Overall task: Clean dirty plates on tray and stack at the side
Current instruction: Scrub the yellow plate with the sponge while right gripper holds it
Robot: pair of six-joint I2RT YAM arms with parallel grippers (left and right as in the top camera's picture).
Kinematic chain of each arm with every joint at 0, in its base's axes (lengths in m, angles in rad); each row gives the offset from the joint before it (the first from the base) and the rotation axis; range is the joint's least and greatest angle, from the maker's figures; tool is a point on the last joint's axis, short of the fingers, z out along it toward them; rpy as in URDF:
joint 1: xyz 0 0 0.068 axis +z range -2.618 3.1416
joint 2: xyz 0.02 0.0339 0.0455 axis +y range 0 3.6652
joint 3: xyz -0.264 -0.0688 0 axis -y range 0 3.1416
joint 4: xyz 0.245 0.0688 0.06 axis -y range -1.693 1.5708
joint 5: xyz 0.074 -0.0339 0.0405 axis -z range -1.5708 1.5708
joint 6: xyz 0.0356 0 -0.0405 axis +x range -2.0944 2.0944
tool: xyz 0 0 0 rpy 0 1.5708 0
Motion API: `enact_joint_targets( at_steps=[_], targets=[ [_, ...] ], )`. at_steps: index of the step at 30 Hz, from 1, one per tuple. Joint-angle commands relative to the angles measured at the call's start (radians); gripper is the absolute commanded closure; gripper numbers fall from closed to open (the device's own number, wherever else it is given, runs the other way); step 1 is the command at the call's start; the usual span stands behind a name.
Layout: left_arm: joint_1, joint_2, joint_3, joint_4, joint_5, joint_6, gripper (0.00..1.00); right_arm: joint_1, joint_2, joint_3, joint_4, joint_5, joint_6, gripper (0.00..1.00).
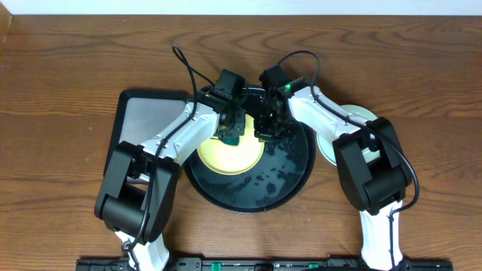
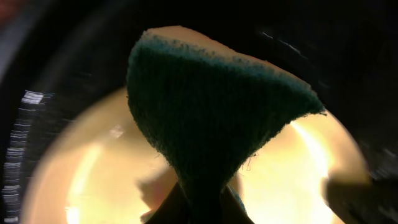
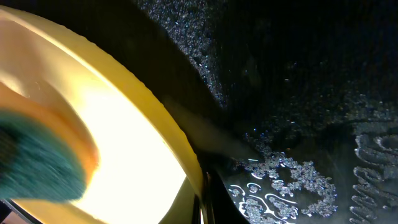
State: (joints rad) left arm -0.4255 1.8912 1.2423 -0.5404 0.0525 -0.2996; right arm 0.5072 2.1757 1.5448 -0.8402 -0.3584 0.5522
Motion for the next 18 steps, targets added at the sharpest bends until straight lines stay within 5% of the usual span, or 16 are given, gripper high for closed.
enact_joint_targets(
  at_steps=[1,8,15,18],
  targets=[
    [0.010,0.011,-0.012,0.000,-0.227,-0.069,0.93,0.018,0.082,-0.014,0.017,0.036,0.022,0.99],
    [0.009,0.011,-0.046,-0.097,-0.135,-0.070,0.93,0.018,0.082,-0.014,0.018,0.036,0.022,0.99],
    [0.009,0.011,-0.045,-0.196,0.307,0.202,0.93,0.018,0.082,-0.014,0.018,0.036,0.023,0.99],
    [0.009,0.011,-0.045,-0.181,0.384,0.247,0.93,0.018,0.082,-0.014,0.021,0.036,0.023,0.99]
  ],
)
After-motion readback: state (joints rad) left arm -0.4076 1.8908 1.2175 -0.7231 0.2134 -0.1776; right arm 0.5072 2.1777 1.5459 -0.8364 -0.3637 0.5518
